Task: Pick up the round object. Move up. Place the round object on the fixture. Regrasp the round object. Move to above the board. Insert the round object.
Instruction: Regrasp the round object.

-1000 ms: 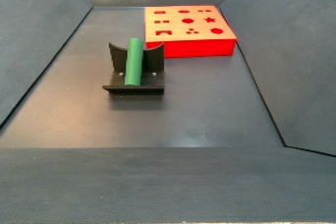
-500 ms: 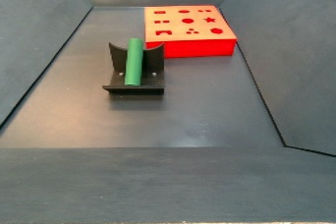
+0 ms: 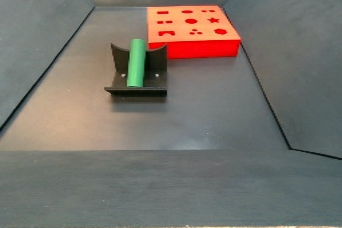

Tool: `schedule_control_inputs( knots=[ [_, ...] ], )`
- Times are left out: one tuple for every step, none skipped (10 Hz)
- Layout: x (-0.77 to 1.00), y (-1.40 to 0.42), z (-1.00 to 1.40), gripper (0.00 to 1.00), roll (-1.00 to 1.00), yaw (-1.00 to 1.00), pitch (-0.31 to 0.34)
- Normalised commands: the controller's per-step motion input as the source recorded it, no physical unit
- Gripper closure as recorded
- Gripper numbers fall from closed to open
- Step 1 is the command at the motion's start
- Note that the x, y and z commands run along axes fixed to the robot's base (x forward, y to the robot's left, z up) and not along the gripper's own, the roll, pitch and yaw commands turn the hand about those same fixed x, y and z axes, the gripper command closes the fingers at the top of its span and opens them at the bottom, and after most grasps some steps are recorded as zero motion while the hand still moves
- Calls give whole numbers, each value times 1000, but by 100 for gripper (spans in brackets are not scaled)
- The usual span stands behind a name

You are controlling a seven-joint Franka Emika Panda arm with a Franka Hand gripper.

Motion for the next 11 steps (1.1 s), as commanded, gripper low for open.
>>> schedule_control_inputs(
  knots=[
    [108, -40, -22, 0, 1000, 78, 125],
    [114, -43, -23, 0, 1000, 105, 160],
    [115, -45, -21, 0, 1000, 134, 190],
    [114, -48, -24, 0, 850, 172, 196],
    [117, -51, -25, 0, 672, 190, 179],
    [122, -53, -27, 0, 437, 209, 149],
    [123, -45, -22, 0, 335, 218, 135],
    [102, -42, -13, 0, 202, 223, 78],
    [94, -44, -16, 0, 180, 221, 56],
    [92, -45, -18, 0, 163, 206, 26],
    [40, 67, -1000, 0, 186, 73, 22]
  ],
)
